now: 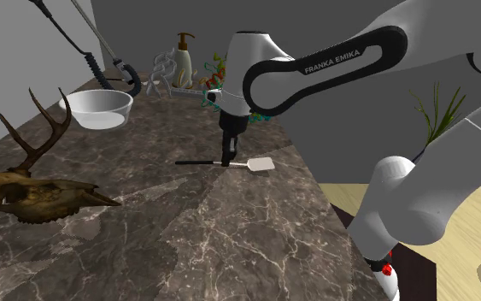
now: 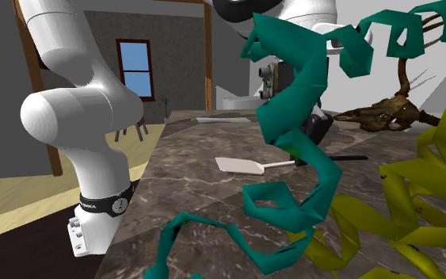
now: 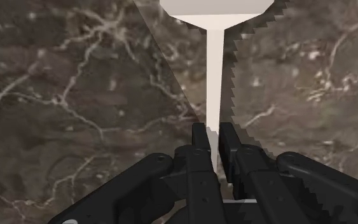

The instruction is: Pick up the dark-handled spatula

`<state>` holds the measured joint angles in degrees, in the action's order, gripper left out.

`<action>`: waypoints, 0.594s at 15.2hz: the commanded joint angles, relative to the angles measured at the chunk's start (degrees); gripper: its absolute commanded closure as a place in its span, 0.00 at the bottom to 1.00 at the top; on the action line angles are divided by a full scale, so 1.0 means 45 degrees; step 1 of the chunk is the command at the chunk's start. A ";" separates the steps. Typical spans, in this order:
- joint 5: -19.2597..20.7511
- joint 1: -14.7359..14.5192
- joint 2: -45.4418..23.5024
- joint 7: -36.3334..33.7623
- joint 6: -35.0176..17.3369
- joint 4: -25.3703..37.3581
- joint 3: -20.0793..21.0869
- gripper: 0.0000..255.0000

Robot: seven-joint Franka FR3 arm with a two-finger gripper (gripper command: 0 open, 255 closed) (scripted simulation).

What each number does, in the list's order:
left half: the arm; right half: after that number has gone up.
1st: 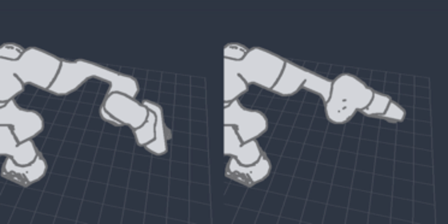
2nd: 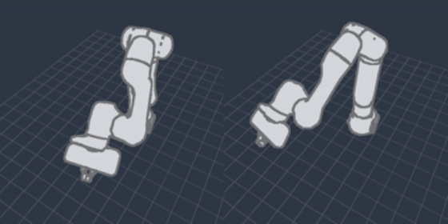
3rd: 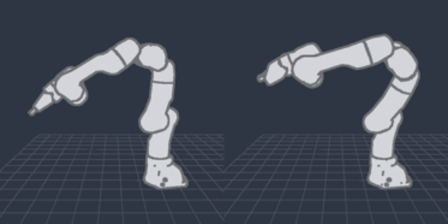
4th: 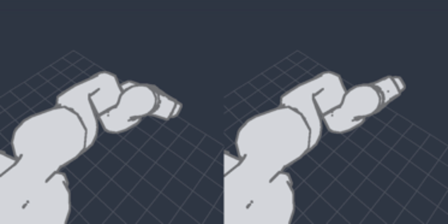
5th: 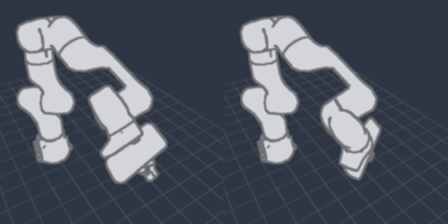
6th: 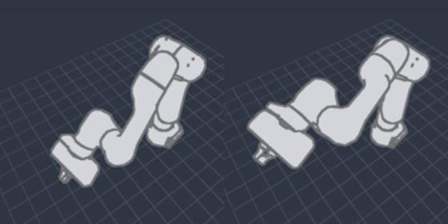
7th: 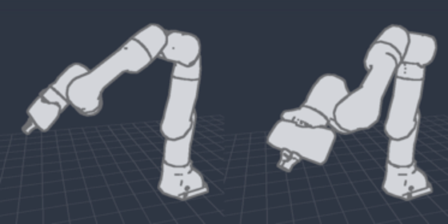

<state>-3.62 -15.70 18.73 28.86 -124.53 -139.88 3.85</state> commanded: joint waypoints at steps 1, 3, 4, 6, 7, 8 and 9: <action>0.0000 0.0000 -0.0001 0.0000 0.0000 -0.0001 0.0000 1.00; 0.0003 -0.0002 0.0066 -0.0013 0.0192 0.0125 0.0001 1.00; 0.0006 0.0000 0.0132 -0.0018 0.0376 0.0243 -0.0003 1.00; 0.0014 0.0002 0.0259 -0.0027 0.0743 0.0483 -0.0012 1.00; 0.0018 0.0004 0.0317 -0.0032 0.0925 0.0607 -0.0016 1.00; 0.0021 0.0005 0.0372 -0.0037 0.1107 0.0733 -0.0021 1.00; 0.0025 0.0007 0.0424 -0.0042 0.1287 0.0862 -0.0025 1.00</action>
<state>-3.53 -15.69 20.27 28.66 -119.78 -136.65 3.79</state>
